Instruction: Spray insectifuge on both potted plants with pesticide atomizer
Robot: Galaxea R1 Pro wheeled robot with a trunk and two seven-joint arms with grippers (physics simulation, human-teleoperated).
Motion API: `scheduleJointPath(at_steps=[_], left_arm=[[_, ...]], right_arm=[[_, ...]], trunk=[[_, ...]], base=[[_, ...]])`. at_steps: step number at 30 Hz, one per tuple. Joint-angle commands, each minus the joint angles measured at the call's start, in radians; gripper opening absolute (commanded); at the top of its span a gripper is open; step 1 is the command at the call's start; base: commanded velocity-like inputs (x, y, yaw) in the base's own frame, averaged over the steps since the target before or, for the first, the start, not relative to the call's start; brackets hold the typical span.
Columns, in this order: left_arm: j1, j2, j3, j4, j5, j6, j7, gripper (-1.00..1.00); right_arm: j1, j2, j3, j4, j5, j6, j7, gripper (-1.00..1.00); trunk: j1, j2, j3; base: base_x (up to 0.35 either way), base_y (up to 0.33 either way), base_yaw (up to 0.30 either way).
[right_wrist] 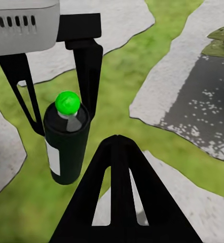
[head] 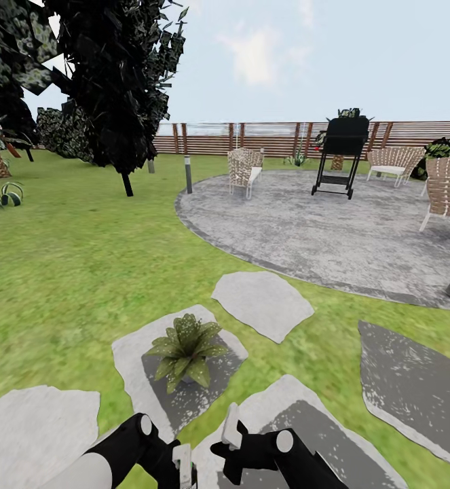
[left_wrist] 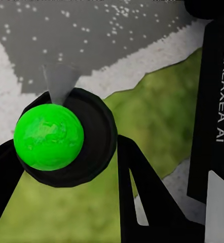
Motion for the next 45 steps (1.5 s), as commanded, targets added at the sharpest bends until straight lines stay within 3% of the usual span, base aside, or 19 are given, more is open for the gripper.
scheduleJointPath(at_steps=[1,6,14,32,37,45], left_arm=[[-0.001,0.0,0.002,-0.001,-0.006,-0.008,-0.002,-1.0],[0.0,-0.003,0.003,-0.003,0.023,-0.009,0.003,-1.0],[0.0,-0.013,0.001,-0.002,0.022,-0.005,0.076,-1.0],[0.0,-0.013,0.003,-0.001,0.028,-0.017,0.066,-1.0],[0.0,-0.013,0.001,-0.001,0.065,-0.021,0.066,-1.0],[0.0,-0.014,0.004,0.0,0.069,-0.023,0.065,-1.0]], right_arm=[[0.0,0.0,-0.001,-0.001,0.01,-0.006,0.0,-1.0],[0.0,0.0,-0.001,-0.001,0.01,-0.006,0.0,-1.0],[0.0,0.011,-0.001,-0.001,0.01,-0.005,0.0,-1.0],[0.0,0.011,-0.001,0.001,0.012,-0.006,0.0,-1.0],[0.0,0.011,-0.001,0.001,0.012,-0.006,0.0,-1.0],[0.0,0.011,-0.001,0.002,0.012,-0.006,0.0,-1.0]], trunk=[[0.0,0.0,-0.001],[0.0,0.0,-0.001],[0.0,0.0,-0.001],[0.0,0.0,-0.001],[0.0,0.0,-0.001],[0.0,0.0,-0.001]], base=[[0.0,0.0,0.0],[0.0,0.0,0.0],[0.0,0.0,0.0],[0.0,0.0,0.0],[0.0,0.0,0.0],[0.0,0.0,0.0]])
